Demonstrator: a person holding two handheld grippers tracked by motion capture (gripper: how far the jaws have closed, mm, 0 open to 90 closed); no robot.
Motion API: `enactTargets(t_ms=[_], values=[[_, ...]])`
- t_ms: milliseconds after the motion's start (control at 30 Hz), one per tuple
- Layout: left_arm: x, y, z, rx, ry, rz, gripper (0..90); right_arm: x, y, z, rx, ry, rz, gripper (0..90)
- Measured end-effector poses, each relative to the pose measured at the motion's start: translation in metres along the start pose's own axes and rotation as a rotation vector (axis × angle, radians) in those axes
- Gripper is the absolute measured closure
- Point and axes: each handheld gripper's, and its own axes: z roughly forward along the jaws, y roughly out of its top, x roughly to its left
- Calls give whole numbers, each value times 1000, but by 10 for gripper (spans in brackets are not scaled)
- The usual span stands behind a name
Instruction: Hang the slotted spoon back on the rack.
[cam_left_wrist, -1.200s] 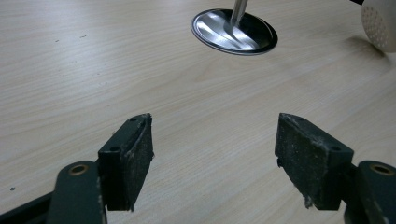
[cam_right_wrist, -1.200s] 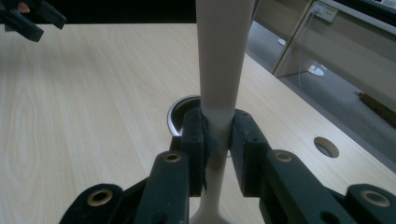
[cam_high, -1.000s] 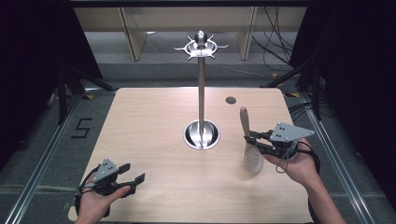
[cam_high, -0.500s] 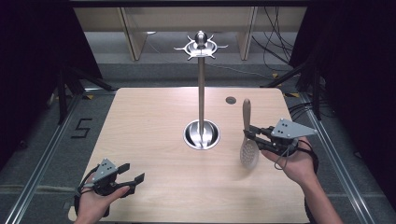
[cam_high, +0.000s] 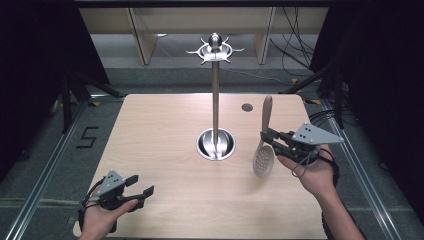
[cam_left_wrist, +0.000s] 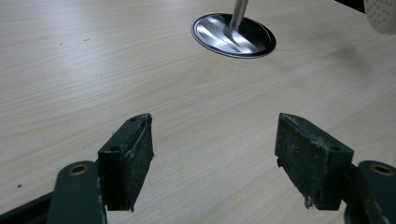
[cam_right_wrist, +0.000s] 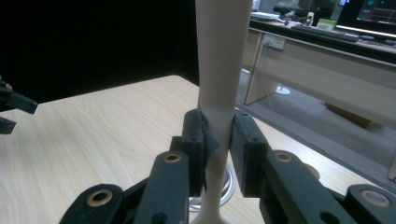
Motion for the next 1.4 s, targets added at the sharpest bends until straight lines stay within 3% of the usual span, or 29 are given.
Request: enactTargets(t_ms=[33, 100, 133, 200, 233, 267, 300, 367, 400, 533, 600, 700, 733, 800, 833, 900, 1033, 1233, 1333, 1400], values=[[0, 0, 0, -2, -1, 1, 275, 2, 0, 0, 4, 7, 22, 772], [0, 0, 0, -3, -2, -3, 275, 1, 2, 1, -5, -12, 11, 772], [-1, 0, 0, -2, -2, -5, 275, 2, 3, 1, -6, 4, 21, 772], [1, 0, 0, -1, -4, 13, 275, 3, 4, 1, -9, -26, 29, 772], [-1, 0, 0, -1, -5, -12, 275, 5, 5, 1, 0, -15, 56, 772], [-1, 0, 0, 1, -5, -18, 275, 3, 6, 2, -14, -28, 23, 772], [-2, -1, 0, 1, -5, -23, 275, 4, 7, 2, -14, -36, 29, 772], [0, 0, 0, -3, -10, -10, 275, 6, 8, 2, -11, -39, 52, 772], [1, 1, 0, -6, -7, 20, 275, 6, 9, 2, -4, -40, 57, 772], [0, 0, 0, -5, -7, -2, 275, 8, 10, 4, -5, -40, 74, 771], [1, 0, 0, -2, -9, 13, 275, 6, 12, 6, -20, -40, 49, 772], [1, 1, 0, -6, -9, 27, 275, 9, 14, 6, -10, -45, 78, 772], [0, 0, 0, -8, -8, 9, 275, 9, 15, 6, -14, -40, 69, 772], [2, 1, 0, -8, -10, 28, 275, 9, 16, 8, -17, -45, 62, 772], [0, 0, 0, -8, -14, -2, 275, 10, 17, 8, -12, -41, 80, 772], [1, 0, 0, -8, -14, 7, 275, 9, 18, 9, -20, -49, 55, 771], [1, 0, 0, -9, -15, 5, 275, 11, 20, 11, -12, -43, 85, 772], [0, 0, 0, -9, -15, 5, 275, 11, 23, 13, -18, -59, 70, 772], [1, 0, 0, -9, -16, 6, 275, 12, 25, 14, -16, -61, 101, 772], [0, 0, -1, -9, -14, 1, 275, 10, 26, 15, -24, -62, 71, 771]])
